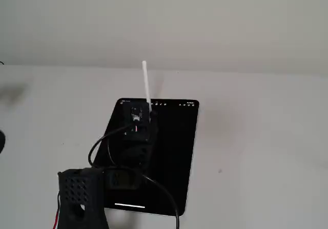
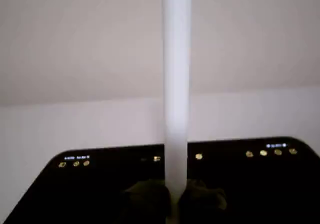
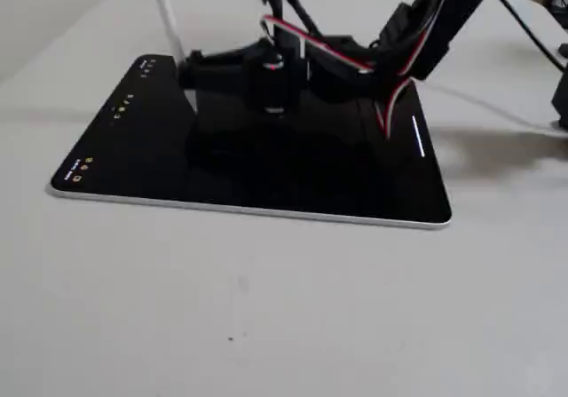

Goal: Draw a line in the middle of the ipad using the apple pencil

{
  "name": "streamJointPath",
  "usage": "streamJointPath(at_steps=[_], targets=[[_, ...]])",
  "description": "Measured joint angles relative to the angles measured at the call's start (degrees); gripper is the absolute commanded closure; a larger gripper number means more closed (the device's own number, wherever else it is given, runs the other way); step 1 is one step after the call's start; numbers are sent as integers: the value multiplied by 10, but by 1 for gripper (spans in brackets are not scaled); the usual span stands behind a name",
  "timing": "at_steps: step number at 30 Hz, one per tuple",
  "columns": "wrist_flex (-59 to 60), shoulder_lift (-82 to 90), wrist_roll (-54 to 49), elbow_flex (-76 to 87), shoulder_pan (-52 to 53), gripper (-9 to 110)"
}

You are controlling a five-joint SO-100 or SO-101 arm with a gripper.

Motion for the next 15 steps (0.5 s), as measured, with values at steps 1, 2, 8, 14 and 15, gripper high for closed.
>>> streamJointPath(at_steps=[1, 2, 8, 14, 15], targets=[[0, 0, -2, -1, 0, 102], [0, 0, -3, -1, 0, 102], [-8, 0, -11, 5, 0, 102], [-32, 0, -16, 29, 0, 102], [-34, 0, -16, 33, 0, 102]])
